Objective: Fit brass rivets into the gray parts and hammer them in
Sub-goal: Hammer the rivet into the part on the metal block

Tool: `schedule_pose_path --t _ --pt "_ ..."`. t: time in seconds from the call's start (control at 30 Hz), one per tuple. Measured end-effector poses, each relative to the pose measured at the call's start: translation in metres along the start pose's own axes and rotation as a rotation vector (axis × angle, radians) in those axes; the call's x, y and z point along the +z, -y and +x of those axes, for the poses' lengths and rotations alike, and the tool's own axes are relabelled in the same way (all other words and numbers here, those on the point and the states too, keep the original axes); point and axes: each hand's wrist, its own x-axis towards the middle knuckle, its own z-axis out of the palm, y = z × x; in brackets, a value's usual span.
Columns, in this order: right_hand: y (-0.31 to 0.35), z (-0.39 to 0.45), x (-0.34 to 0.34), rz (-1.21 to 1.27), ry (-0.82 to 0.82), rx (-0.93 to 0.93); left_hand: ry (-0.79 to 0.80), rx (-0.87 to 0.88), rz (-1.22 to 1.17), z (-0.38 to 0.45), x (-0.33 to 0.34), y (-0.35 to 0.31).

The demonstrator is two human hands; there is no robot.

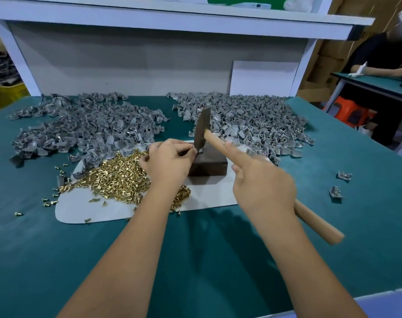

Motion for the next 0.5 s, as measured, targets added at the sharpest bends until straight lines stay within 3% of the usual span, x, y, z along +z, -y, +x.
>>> schedule_pose_path --t 0.2,0.37,0.5 --pt "0.0013 0.0037 -0.0081 0.040 -0.155 0.071 -0.035 0.003 0.054 0.0004 0.0029 -0.0007" --pt "-0.0002 0.0059 -0.0053 -0.016 -0.001 0.003 0.020 -0.012 0.020 0.0009 -0.0004 -0.0001" --pt "0.0001 0.0064 -0.0083 0.023 -0.169 0.055 -0.009 -0.005 0.062 0.0006 0.0017 -0.0024"
